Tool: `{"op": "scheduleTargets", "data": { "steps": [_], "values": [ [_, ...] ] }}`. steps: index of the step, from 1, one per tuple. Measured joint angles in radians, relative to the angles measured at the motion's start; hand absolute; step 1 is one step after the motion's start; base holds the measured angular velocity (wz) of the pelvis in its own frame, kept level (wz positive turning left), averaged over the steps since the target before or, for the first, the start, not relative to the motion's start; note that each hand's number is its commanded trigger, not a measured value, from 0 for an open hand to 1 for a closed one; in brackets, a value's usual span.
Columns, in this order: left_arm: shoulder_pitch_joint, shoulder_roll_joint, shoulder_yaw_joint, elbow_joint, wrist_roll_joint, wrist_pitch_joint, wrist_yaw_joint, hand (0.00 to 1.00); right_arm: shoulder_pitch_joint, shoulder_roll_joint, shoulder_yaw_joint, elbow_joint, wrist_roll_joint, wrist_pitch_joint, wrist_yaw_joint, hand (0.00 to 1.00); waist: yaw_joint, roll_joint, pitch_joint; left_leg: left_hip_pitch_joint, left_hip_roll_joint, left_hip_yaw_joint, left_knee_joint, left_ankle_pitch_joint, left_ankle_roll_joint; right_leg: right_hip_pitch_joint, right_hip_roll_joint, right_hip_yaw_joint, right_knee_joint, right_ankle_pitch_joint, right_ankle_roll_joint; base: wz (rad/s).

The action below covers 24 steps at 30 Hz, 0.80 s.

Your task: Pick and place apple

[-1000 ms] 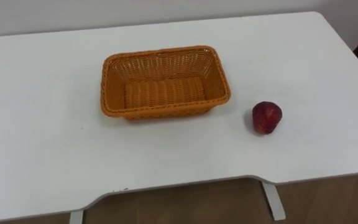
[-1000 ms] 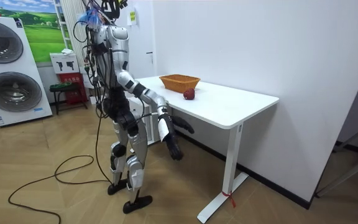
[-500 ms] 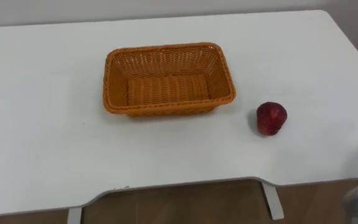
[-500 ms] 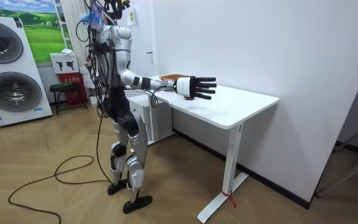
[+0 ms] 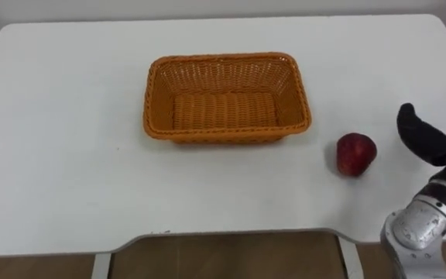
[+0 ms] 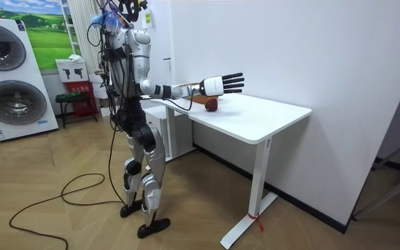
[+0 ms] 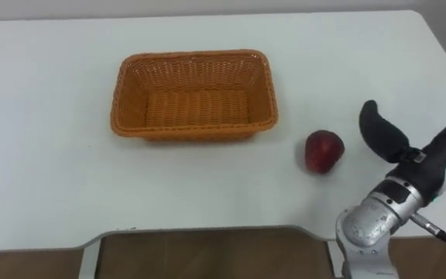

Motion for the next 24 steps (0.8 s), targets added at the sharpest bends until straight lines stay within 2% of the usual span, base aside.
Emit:
{"op": "scheduleTargets", "data": {
  "steps": [7,15,20,24],
  "values": [
    [-0.001,0.000,0.001,0.007,-0.008,0.000,0.000,0.00,0.013,0.000,0.037,0.000,-0.007,0.000,0.098,0.00,0.002,0.000,-0.0001,0.008,0.000,0.000,0.000,0.000,0.000,0.007,0.000,0.002,0.000,0.000,0.000,0.00],
    [0.000,0.000,0.001,0.024,-0.005,-0.011,0.000,0.00,0.046,-0.001,0.070,0.000,-0.007,-0.001,0.148,0.00,0.001,-0.001,-0.0002,0.008,0.000,0.000,0.000,0.000,0.000,0.008,0.001,0.003,0.000,0.000,0.000,0.00],
    [-0.001,0.000,0.001,0.023,-0.003,-0.015,0.001,0.00,0.058,-0.018,0.077,0.005,-0.006,-0.001,0.186,0.00,0.002,-0.001,-0.0001,0.009,0.000,0.000,-0.001,0.000,0.000,0.008,0.001,0.004,-0.001,0.000,0.000,0.00],
    [-0.001,0.000,0.000,0.022,-0.008,-0.016,0.001,0.00,0.062,-0.021,0.086,0.068,0.002,-0.002,0.209,0.00,0.000,-0.001,0.0006,0.009,0.000,0.001,-0.001,0.000,0.000,0.010,0.000,0.002,-0.002,0.001,0.000,0.00]
  ]
}}
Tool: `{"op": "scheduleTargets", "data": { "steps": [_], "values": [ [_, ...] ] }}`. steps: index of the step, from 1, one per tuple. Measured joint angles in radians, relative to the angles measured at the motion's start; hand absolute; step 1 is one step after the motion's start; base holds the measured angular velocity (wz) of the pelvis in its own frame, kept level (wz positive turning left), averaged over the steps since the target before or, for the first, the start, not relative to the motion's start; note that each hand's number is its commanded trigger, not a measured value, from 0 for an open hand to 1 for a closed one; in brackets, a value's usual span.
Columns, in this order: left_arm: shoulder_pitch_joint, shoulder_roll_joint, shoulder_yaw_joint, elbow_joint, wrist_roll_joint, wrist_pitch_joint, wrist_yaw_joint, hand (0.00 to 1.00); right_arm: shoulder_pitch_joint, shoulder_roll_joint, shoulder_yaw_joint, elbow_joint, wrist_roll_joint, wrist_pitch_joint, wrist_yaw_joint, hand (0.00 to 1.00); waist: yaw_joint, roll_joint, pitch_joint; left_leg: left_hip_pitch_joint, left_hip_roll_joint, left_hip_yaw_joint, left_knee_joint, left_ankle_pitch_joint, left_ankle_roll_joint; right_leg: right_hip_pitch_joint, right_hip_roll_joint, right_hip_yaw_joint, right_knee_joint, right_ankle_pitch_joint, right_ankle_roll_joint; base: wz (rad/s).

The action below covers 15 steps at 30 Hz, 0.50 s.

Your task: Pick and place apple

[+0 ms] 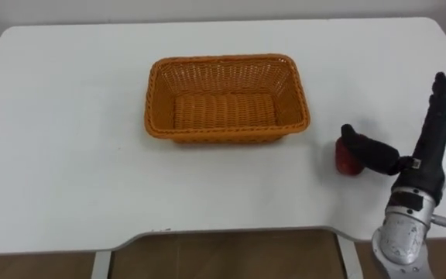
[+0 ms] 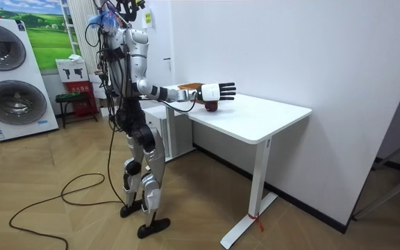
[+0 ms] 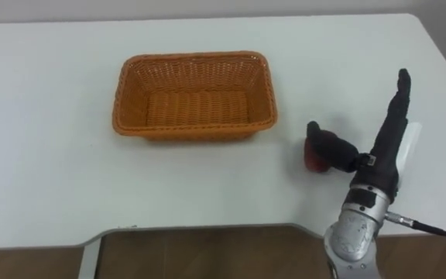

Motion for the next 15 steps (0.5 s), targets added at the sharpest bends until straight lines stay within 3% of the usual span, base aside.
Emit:
{"op": "scheduleTargets", "data": {
  "steps": [15],
  "values": [
    [-0.015,0.000,0.000,0.015,-0.030,-0.004,-0.003,0.00,0.019,0.001,0.025,0.130,0.017,-0.008,0.077,0.00,-0.002,-0.010,0.0044,0.000,0.000,-0.001,-0.001,0.000,0.000,0.007,0.001,-0.002,-0.014,0.002,0.002,0.00]
  ]
}}
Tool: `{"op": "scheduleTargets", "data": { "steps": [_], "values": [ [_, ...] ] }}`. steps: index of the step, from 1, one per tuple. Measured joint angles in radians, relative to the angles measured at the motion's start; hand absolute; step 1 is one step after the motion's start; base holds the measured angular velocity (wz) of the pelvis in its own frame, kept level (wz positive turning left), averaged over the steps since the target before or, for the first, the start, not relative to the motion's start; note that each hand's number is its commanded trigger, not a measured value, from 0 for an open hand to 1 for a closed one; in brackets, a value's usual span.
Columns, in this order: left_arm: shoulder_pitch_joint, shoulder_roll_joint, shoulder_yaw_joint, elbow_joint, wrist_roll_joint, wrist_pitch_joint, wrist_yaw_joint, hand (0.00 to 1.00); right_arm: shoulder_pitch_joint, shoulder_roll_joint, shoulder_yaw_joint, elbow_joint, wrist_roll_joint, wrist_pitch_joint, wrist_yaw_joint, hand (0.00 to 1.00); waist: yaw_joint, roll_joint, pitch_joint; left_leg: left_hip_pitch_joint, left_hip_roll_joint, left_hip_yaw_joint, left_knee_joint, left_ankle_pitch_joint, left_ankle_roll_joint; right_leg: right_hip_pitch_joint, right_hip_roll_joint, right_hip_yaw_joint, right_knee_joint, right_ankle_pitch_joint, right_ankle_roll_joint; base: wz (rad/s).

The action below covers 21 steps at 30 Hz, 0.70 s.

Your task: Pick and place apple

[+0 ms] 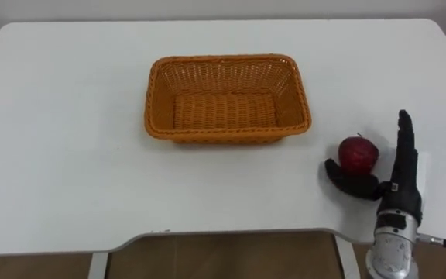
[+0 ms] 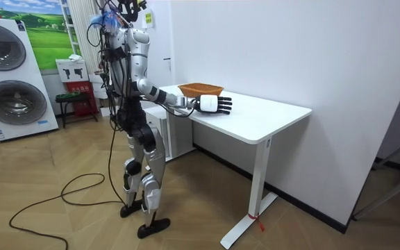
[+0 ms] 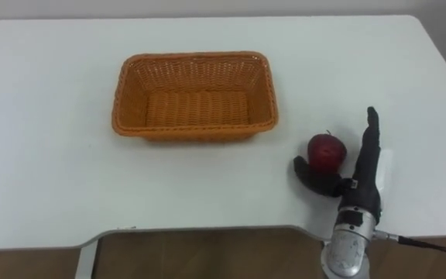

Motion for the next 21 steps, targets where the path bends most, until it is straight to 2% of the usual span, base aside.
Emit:
{"op": "scheduleTargets", "data": {
  "steps": [1,2,3,4,10,15,21],
  "values": [
    [0.000,0.000,0.000,0.002,0.000,0.000,-0.002,0.00,0.000,0.000,0.000,0.000,-0.001,0.000,0.008,0.00,0.000,0.000,-0.0001,0.000,0.000,0.000,0.000,0.000,0.000,0.000,0.000,0.000,0.000,0.000,0.000,0.00],
    [-0.001,0.000,0.001,0.001,0.001,0.000,-0.004,0.00,0.001,0.000,0.000,0.000,-0.004,0.000,0.010,0.25,0.000,0.000,-0.0001,0.000,0.000,0.000,0.000,0.000,0.000,0.000,0.000,0.000,0.000,0.000,0.000,0.00],
    [-0.001,0.001,0.003,0.001,0.002,0.000,-0.011,0.00,0.002,0.000,-0.001,0.000,-0.012,0.000,0.019,0.60,0.000,0.000,-0.0002,0.000,0.000,0.001,0.000,0.000,0.000,0.000,0.000,0.000,0.000,0.000,0.000,0.00],
    [-0.001,0.002,0.004,0.001,0.002,0.000,-0.019,0.00,0.003,0.000,-0.001,0.001,-0.019,0.000,0.027,1.00,0.000,0.000,-0.0003,0.000,0.000,0.001,0.000,0.000,0.000,-0.001,0.000,0.000,0.000,0.001,0.000,0.00],
    [0.001,0.003,0.005,-0.008,0.004,0.001,-0.039,0.00,0.004,-0.002,-0.025,0.014,-0.068,-0.001,0.026,1.00,0.001,-0.003,-0.0021,0.000,0.000,0.001,0.000,0.000,0.000,-0.002,0.000,-0.001,-0.002,0.003,-0.001,0.00],
    [0.008,0.004,0.005,-0.039,0.004,0.001,-0.043,0.00,-0.002,-0.005,-0.060,0.035,-0.107,-0.001,0.024,1.00,0.003,-0.009,-0.0082,0.000,0.002,0.001,0.000,0.000,0.000,-0.002,0.002,-0.001,-0.002,0.005,-0.002,0.00],
    [0.008,0.004,0.005,-0.042,0.004,0.001,-0.046,0.00,-0.004,-0.005,-0.074,0.036,-0.112,-0.003,0.016,1.00,0.004,-0.008,-0.0083,0.000,0.003,0.001,0.000,0.000,0.000,-0.002,0.003,-0.001,-0.002,0.005,-0.002,0.00]
  ]
}}
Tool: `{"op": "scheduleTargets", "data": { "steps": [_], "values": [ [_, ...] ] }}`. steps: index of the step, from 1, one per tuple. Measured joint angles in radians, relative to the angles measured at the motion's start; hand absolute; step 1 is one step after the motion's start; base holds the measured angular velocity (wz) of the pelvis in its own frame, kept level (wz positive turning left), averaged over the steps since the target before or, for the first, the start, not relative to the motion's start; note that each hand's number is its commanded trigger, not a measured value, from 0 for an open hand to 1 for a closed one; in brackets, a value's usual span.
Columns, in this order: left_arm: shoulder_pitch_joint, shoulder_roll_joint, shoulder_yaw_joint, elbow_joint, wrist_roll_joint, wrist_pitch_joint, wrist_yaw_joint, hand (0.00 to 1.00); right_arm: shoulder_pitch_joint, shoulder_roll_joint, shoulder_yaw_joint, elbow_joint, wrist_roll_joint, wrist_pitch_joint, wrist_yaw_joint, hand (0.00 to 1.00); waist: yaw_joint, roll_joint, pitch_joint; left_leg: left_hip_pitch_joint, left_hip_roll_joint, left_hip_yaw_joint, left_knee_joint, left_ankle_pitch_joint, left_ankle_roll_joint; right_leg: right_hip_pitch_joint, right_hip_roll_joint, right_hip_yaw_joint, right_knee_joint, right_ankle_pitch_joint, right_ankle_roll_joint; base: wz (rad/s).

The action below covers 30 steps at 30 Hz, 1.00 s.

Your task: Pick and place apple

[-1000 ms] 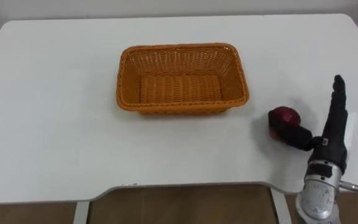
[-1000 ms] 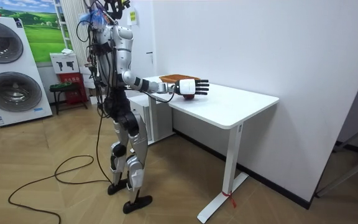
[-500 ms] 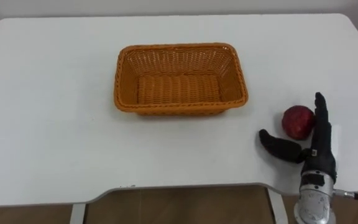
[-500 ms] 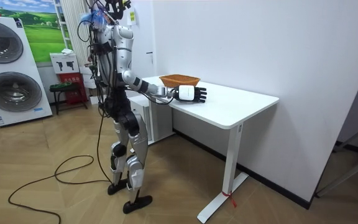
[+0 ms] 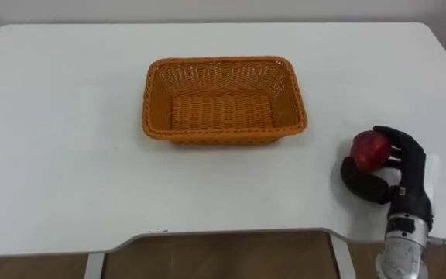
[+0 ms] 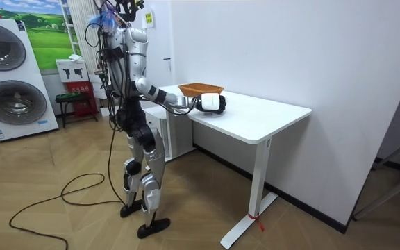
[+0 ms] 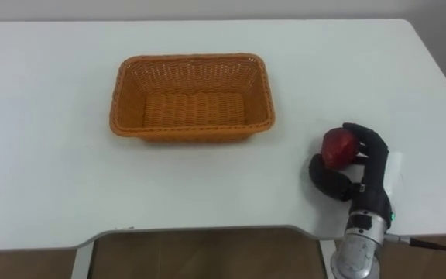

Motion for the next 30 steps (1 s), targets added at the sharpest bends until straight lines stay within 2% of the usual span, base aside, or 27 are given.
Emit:
{"op": "scheduleTargets", "data": {
  "steps": [14,19,24,30],
  "values": [
    [0.002,0.000,-0.003,0.010,-0.002,0.000,-0.016,0.00,-0.004,0.001,0.032,0.005,0.012,0.005,-0.007,1.00,0.001,-0.004,0.0014,0.000,0.000,0.000,0.000,0.000,0.000,0.001,-0.001,-0.001,0.003,0.001,0.000,0.00],
    [0.004,-0.002,0.000,0.029,-0.002,0.000,-0.019,0.00,-0.004,0.004,0.034,-0.098,0.008,0.051,0.023,1.00,0.004,0.003,0.0075,0.001,0.000,0.001,-0.006,0.000,0.000,0.000,0.000,0.003,0.002,0.001,0.000,0.00],
    [0.002,-0.002,0.002,0.055,-0.001,0.000,-0.018,0.00,-0.035,0.002,0.032,-0.215,0.008,0.046,-0.002,1.00,0.024,0.006,0.0101,-0.001,0.000,0.000,-0.006,0.000,0.000,-0.002,0.001,0.001,0.001,0.001,0.000,0.00],
    [0.009,-0.002,-0.001,0.054,0.002,0.000,-0.018,0.00,-0.075,0.002,0.035,-0.345,0.007,0.045,-0.015,1.00,0.030,0.006,0.0113,-0.007,0.000,-0.001,-0.006,0.000,0.000,-0.006,0.000,-0.004,0.000,0.001,0.000,0.01]
  ]
}}
